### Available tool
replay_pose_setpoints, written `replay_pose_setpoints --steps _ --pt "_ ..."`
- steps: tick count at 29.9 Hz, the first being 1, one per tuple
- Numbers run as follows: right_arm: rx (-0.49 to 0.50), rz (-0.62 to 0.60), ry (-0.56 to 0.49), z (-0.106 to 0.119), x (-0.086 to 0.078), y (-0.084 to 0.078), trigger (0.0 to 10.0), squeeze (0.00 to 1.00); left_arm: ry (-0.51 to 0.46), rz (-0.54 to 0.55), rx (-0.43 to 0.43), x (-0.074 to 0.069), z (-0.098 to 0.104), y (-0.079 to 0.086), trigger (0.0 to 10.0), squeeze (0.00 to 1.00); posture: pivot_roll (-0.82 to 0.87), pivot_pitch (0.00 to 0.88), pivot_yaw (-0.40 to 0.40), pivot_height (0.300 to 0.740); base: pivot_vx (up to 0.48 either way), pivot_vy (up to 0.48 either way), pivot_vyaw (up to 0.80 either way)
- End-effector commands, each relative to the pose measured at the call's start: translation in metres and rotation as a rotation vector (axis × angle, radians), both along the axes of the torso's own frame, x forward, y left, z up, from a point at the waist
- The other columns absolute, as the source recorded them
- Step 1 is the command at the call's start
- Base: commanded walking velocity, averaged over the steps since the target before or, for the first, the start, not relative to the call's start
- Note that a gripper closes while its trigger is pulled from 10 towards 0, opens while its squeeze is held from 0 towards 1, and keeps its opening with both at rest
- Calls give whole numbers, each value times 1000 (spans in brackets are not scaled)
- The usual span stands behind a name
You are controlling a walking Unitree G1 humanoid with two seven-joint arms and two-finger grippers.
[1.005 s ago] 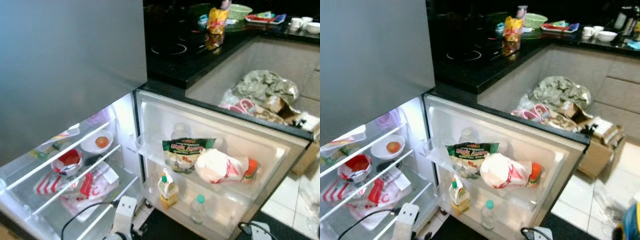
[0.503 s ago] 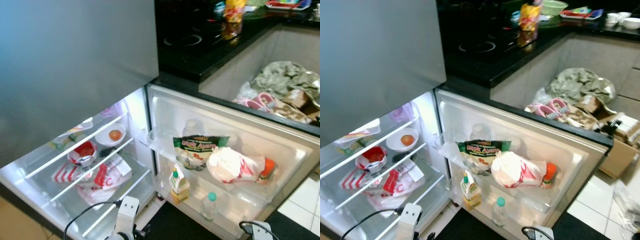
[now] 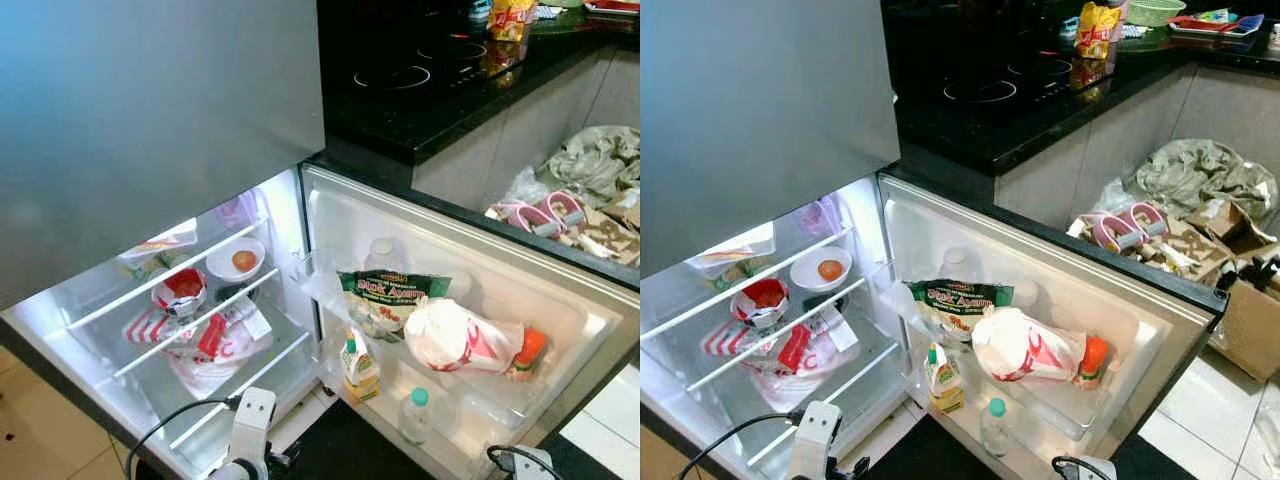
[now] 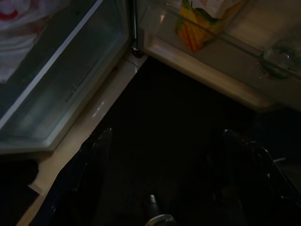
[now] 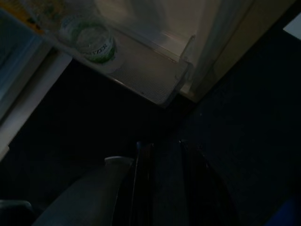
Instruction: Restocking fridge
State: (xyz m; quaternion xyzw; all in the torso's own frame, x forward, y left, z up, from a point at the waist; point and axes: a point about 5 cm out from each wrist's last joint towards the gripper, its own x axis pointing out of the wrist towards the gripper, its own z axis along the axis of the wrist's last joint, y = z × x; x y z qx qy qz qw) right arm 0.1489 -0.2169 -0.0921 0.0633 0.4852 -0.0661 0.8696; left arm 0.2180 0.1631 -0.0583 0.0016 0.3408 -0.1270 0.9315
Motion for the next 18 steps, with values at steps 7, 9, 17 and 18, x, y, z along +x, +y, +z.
replay_pose_setpoints --steps 7,9,17,18 --pt "1 13 -12 1 2 3 10000 0 30 3 5 -10 -6 5 10000 0 -71 63 46 740 0 -320 0" --pt "-2 20 -7 0 1 3 10000 0 32 9 3 -11 -6 5 10000 0 -69 66 47 740 0 -321 0" --pt "-2 40 -13 1 4 5 10000 0 35 15 -10 -11 -6 2 10000 0 -75 75 47 740 0 -319 0" --pt "-2 40 -13 1 4 4 10000 0 34 16 -11 -11 -6 2 10000 0 -75 75 47 740 0 -319 0"
